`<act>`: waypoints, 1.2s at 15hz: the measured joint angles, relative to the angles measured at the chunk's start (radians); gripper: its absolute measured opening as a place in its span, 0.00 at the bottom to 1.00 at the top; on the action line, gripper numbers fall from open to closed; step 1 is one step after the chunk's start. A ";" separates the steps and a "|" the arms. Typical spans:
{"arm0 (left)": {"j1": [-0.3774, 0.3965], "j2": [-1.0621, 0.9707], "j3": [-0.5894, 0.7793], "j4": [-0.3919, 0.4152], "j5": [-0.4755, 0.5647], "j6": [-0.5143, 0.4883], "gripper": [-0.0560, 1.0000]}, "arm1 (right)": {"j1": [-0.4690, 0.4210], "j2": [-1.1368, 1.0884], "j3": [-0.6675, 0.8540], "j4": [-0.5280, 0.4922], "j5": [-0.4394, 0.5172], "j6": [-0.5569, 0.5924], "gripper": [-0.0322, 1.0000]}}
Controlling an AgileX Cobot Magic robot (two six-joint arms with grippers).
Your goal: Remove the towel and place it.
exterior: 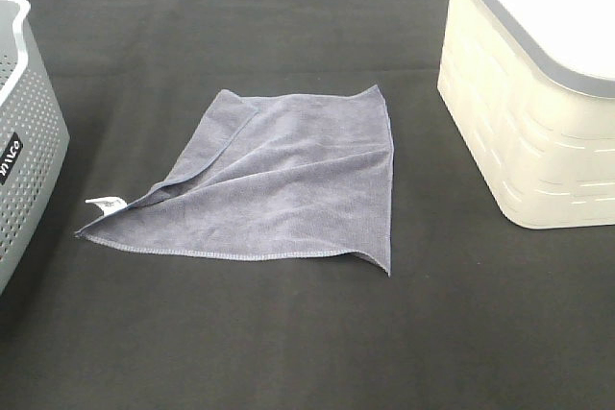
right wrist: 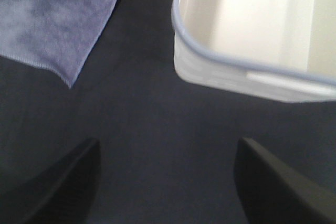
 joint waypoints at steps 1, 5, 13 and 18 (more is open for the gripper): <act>0.000 -0.066 0.080 -0.005 -0.020 0.000 0.76 | 0.000 -0.063 0.079 0.004 -0.018 0.000 0.72; 0.000 -0.341 0.326 -0.011 -0.095 0.000 0.76 | 0.000 -0.301 0.311 0.022 -0.059 0.000 0.72; 0.000 -0.714 0.450 -0.026 -0.125 0.012 0.76 | 0.000 -0.778 0.616 0.049 -0.109 0.000 0.72; 0.000 -0.852 0.451 -0.032 -0.126 0.033 0.76 | 0.000 -0.956 0.626 0.089 -0.108 -0.006 0.72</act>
